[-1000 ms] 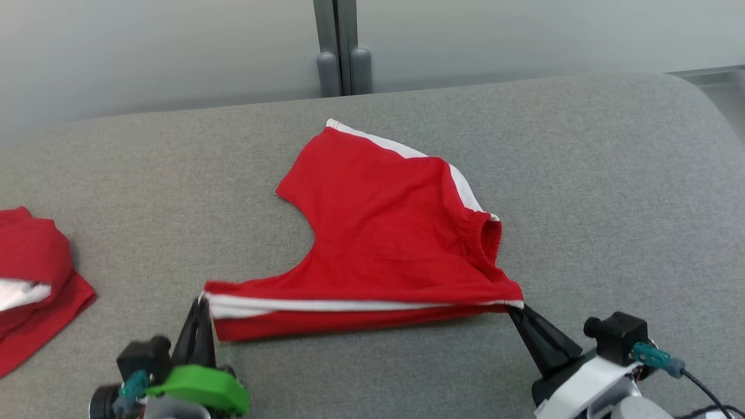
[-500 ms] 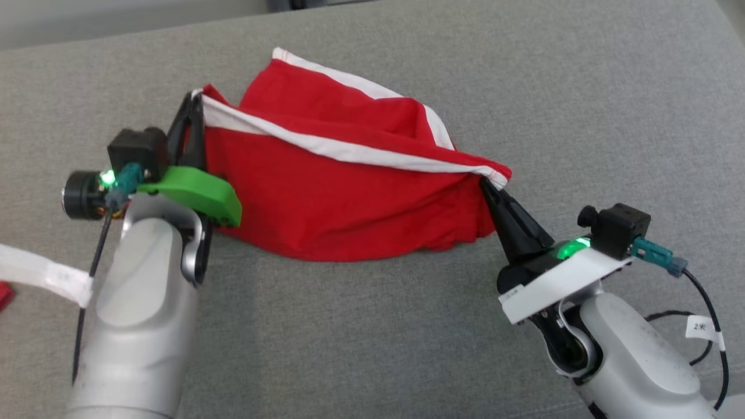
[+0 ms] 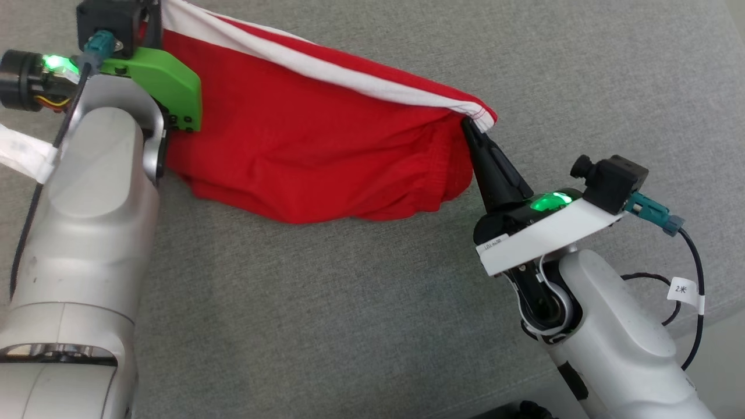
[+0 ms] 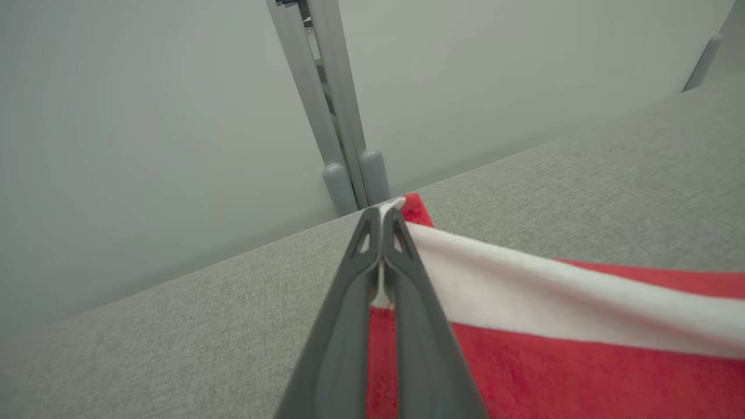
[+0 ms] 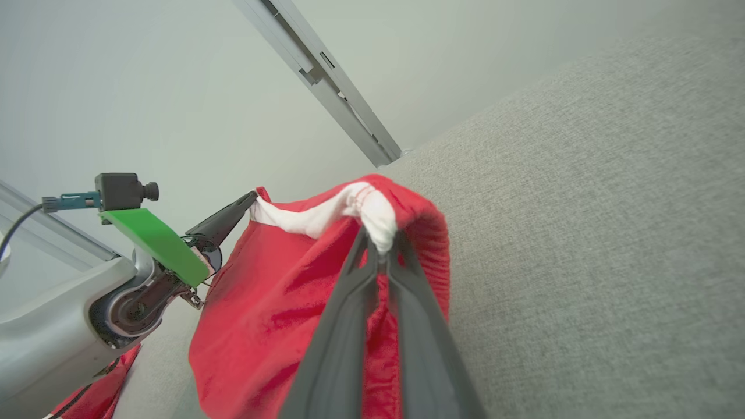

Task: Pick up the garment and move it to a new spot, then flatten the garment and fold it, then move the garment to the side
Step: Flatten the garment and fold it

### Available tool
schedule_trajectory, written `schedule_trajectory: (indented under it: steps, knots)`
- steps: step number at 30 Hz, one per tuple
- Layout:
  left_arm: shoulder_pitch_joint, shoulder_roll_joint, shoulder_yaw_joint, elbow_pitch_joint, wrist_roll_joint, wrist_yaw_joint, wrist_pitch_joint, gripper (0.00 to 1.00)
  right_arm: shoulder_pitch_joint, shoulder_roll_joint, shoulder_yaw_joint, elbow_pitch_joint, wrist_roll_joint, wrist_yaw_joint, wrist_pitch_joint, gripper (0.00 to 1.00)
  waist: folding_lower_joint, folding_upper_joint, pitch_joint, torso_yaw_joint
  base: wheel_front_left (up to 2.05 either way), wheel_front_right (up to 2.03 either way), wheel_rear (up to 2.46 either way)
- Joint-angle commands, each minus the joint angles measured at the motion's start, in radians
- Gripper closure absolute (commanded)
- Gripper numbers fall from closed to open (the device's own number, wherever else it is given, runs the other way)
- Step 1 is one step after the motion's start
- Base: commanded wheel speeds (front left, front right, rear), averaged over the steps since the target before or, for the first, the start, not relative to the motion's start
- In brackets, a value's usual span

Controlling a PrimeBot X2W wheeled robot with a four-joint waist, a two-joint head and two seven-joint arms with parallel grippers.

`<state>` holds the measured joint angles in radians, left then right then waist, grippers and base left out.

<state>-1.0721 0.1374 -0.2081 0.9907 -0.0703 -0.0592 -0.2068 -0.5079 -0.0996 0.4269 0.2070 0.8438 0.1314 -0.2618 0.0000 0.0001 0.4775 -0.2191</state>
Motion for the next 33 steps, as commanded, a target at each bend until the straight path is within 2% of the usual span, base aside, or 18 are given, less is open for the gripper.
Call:
schedule_trajectory:
  steps: [1, 5, 10, 11, 12, 13, 14, 20, 27, 33]
  knots:
    - [-0.029, 0.017, 0.000, 0.021, 0.006, 0.016, -0.002, 1.00, -0.019, 0.006, -0.003, -0.003, -0.003, -0.001, -0.005, 1.00, 0.0000, -0.0001, 0.048, -0.051, 0.00, 0.00, 0.00]
    - [-0.070, 0.034, 0.002, 0.093, 0.009, 0.051, 0.006, 1.00, -0.046, 0.025, -0.015, 0.002, -0.006, -0.001, -0.005, 1.00, 0.0000, -0.0001, 0.063, -0.067, 0.00, 0.00, 0.00]
    - [-0.076, 0.032, -0.003, 0.166, 0.002, 0.063, -0.008, 1.00, -0.058, 0.040, -0.006, 0.023, -0.008, -0.001, -0.005, 1.00, 0.0000, -0.0001, 0.066, -0.066, 0.00, 0.00, 0.00]
    - [-0.076, 0.029, -0.007, 0.174, 0.002, 0.063, -0.013, 0.89, -0.058, 0.041, -0.003, 0.028, -0.013, -0.001, -0.005, 1.00, 0.0000, -0.0001, 0.065, -0.062, 0.00, 0.00, 0.00]
    - [-0.075, 0.024, -0.005, 0.181, -0.004, 0.064, -0.018, 0.15, -0.057, 0.041, -0.003, 0.033, -0.016, -0.001, -0.005, 0.65, 0.0000, -0.0001, 0.063, -0.058, 0.00, 0.00, 0.00]
    - [-0.075, 0.021, -0.006, 0.186, -0.005, 0.067, -0.022, 0.00, -0.054, 0.042, -0.008, 0.037, -0.018, -0.001, -0.005, 0.39, 0.0000, -0.0001, 0.061, -0.053, 0.00, 0.00, 0.00]
    - [-0.075, 0.016, -0.007, 0.189, -0.008, 0.067, -0.029, 0.00, -0.053, 0.041, -0.009, 0.045, -0.030, -0.001, -0.004, 0.00, 0.0000, -0.0001, 0.058, -0.048, 0.00, 0.00, 0.00]
    - [-0.039, -0.008, 0.000, 0.187, -0.030, 0.064, -0.053, 0.00, -0.017, 0.035, -0.082, 0.060, -0.127, -0.001, -0.004, 0.00, 0.0000, -0.0001, 0.021, -0.022, 0.00, 0.00, 0.00]
    - [0.031, -0.015, 0.020, 0.216, -0.071, 0.070, -0.059, 0.00, 0.043, 0.039, -0.210, 0.070, -0.305, -0.001, -0.004, 0.00, 0.0000, -0.0001, -0.033, -0.003, 0.00, 0.00, 0.00]
    - [0.089, -0.011, 0.025, 0.262, -0.094, 0.036, -0.043, 0.00, 0.086, 0.042, -0.260, 0.086, -0.391, -0.001, -0.005, 0.00, 0.0000, -0.0001, -0.068, 0.008, 0.00, 0.00, 0.00]
